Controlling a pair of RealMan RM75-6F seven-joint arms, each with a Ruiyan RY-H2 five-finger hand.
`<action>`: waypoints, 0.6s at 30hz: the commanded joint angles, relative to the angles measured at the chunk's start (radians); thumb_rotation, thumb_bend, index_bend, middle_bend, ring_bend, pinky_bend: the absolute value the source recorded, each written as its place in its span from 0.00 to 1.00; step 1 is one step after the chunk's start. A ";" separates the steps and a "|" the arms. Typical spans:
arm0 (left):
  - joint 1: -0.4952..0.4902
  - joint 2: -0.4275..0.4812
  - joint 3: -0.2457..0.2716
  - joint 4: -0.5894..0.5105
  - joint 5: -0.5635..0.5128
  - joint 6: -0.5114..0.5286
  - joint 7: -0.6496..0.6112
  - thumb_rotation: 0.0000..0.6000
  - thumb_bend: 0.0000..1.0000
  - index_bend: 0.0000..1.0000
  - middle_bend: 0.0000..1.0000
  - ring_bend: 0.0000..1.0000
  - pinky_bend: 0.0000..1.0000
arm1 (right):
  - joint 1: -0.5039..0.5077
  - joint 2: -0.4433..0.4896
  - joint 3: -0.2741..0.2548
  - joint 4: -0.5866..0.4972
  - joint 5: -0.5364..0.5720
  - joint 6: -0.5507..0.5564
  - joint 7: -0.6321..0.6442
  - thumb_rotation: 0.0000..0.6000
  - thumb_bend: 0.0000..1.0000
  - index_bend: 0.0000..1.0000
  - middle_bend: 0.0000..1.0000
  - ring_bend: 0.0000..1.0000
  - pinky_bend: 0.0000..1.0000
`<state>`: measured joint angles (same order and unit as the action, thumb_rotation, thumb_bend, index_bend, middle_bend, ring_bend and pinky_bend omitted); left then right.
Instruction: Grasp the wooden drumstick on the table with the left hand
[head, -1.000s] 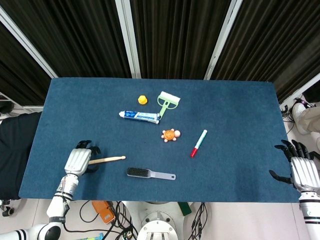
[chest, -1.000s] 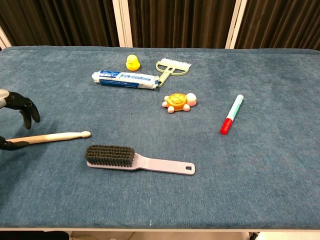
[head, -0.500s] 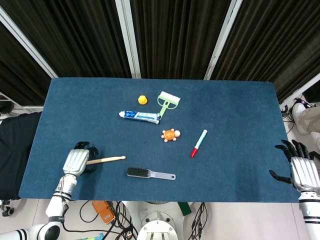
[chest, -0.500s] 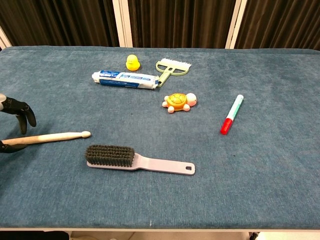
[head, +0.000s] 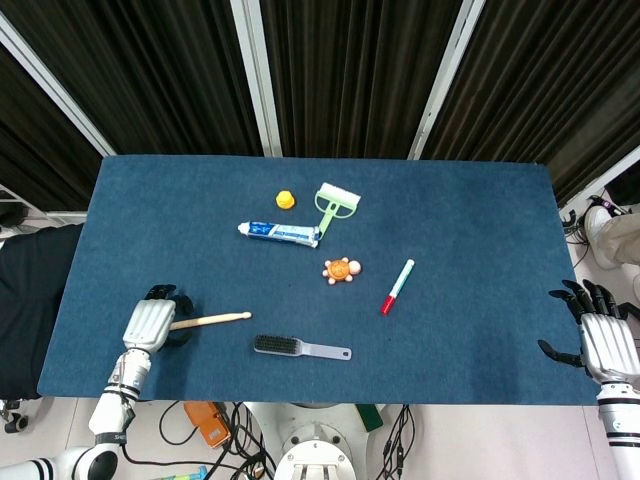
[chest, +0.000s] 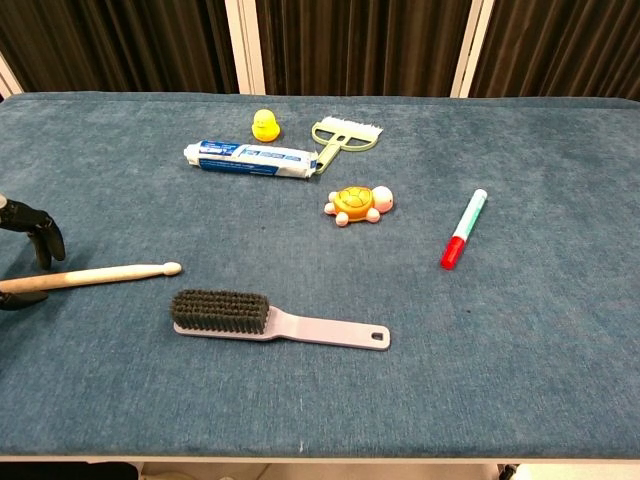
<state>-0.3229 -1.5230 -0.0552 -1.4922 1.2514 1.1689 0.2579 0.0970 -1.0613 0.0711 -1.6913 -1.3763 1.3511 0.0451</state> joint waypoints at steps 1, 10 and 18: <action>0.000 0.000 -0.001 0.002 -0.003 -0.002 -0.006 1.00 0.21 0.44 0.44 0.16 0.15 | 0.000 0.001 -0.001 -0.001 0.001 -0.003 0.001 1.00 0.29 0.31 0.18 0.06 0.00; -0.004 -0.003 -0.003 0.010 -0.022 -0.019 -0.007 1.00 0.23 0.47 0.47 0.17 0.15 | 0.001 0.001 0.001 -0.002 0.004 -0.003 0.004 1.00 0.29 0.31 0.18 0.06 0.00; -0.008 0.000 -0.002 0.012 -0.033 -0.034 -0.007 1.00 0.35 0.50 0.49 0.18 0.15 | 0.001 0.001 0.001 -0.002 0.004 -0.003 0.003 1.00 0.29 0.31 0.18 0.06 0.00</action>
<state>-0.3308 -1.5228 -0.0570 -1.4806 1.2182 1.1355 0.2503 0.0977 -1.0603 0.0718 -1.6932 -1.3723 1.3486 0.0481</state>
